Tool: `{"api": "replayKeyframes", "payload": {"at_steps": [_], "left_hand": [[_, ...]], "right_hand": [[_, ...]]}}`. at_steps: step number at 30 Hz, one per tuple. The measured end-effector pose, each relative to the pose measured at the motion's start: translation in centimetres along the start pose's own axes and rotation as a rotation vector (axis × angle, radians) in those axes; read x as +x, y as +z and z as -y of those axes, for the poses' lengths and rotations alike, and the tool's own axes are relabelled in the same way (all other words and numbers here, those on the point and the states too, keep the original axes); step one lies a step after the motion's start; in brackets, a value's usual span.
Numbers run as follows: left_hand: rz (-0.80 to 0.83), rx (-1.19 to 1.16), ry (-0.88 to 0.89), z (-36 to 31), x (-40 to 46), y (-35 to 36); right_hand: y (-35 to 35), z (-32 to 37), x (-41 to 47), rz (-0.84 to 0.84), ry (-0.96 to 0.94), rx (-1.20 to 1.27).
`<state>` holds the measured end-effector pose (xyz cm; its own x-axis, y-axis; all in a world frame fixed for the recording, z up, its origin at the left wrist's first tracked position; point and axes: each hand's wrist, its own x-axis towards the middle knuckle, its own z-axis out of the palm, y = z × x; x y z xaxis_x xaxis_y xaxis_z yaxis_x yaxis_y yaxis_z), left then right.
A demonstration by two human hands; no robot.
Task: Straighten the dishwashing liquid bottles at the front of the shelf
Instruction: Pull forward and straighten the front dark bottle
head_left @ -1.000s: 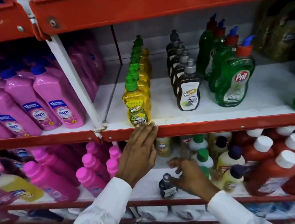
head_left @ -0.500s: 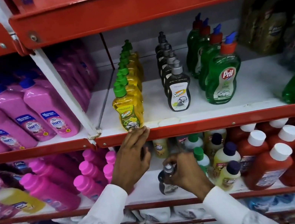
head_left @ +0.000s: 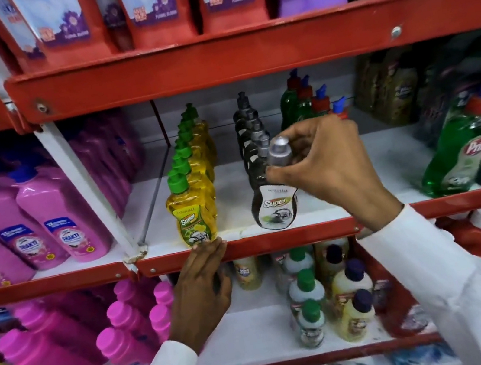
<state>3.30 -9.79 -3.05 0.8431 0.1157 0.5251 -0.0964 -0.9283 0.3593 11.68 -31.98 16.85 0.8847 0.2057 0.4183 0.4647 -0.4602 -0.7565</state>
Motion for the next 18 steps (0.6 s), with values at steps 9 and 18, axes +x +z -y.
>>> {"api": "replayKeyframes", "payload": {"at_steps": [9,18], "left_hand": [[0.033,0.000,-0.009,0.1,-0.2,-0.1],[0.064,0.161,0.031,-0.8,-0.2,0.2]], "right_hand": [[3.6,-2.8,3.1,0.113,0.056,-0.097],[4.3,-4.6,3.2,0.117,-0.026,-0.071]]}}
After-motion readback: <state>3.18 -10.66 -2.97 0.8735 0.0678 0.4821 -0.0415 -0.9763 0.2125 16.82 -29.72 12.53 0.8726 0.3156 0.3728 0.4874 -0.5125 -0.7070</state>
